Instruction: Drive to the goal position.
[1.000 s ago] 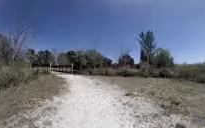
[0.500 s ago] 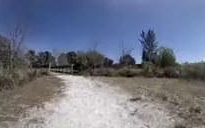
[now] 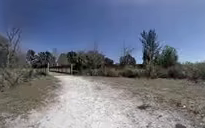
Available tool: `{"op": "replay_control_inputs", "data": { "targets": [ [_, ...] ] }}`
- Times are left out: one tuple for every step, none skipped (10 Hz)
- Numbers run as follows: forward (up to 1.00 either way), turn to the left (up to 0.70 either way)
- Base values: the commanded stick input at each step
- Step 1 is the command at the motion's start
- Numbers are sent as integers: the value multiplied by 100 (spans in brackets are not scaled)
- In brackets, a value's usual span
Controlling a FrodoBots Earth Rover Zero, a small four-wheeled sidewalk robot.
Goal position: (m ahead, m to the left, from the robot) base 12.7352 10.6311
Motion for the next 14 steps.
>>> {"op": "replay_control_inputs", "data": {
  "targets": [
    [70,0],
    [70,0],
    [70,17],
    [70,35],
    [70,35],
    [70,35],
    [70,35],
    [70,30],
    [70,23],
    [70,16],
    [70,9],
    [70,2],
    [70,0],
    [70,0]
  ]
}}
